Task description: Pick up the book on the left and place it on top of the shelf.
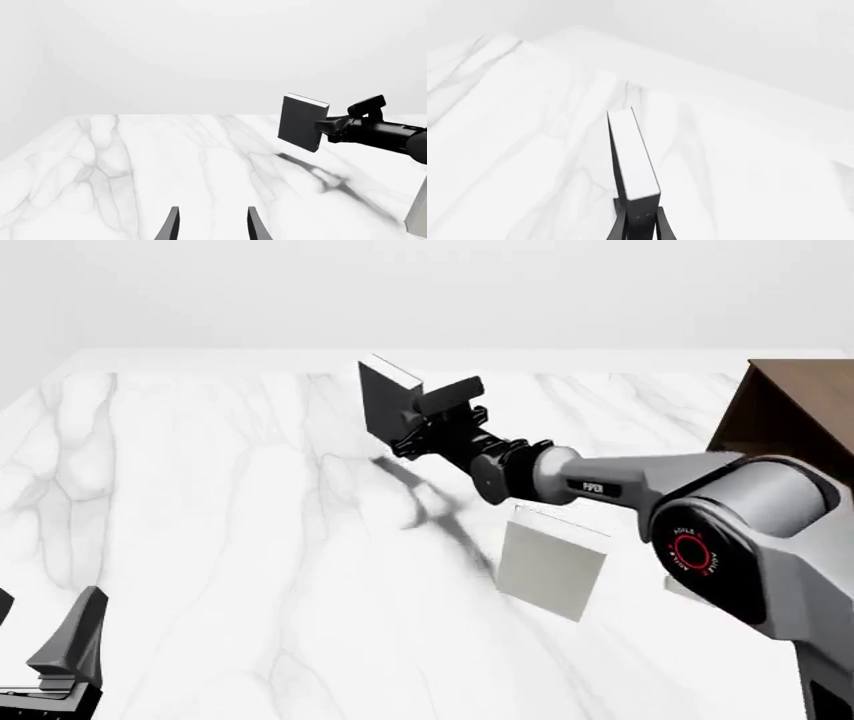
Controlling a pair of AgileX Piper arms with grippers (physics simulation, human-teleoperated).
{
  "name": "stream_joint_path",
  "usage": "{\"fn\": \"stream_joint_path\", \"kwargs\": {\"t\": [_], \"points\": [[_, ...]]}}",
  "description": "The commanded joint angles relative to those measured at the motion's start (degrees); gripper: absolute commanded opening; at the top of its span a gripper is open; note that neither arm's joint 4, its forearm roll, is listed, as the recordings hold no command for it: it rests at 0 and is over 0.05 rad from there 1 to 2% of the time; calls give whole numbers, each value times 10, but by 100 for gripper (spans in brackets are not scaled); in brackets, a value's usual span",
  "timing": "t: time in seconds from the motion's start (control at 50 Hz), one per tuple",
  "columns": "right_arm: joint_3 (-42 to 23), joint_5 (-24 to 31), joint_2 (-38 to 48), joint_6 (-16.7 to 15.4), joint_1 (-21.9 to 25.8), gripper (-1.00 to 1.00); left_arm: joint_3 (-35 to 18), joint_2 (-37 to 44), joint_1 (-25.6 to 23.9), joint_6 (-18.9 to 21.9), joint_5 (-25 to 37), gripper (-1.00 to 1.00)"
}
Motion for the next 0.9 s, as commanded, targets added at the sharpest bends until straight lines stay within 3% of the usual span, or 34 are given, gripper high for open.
{"fn": "stream_joint_path", "kwargs": {"t": [0.02,0.9], "points": [[80,-27,-92,3,-1,-100,0,0,0,0,0,100],[277,-25,-332,-38,3,-100,0,0,0,0,0,100]]}}
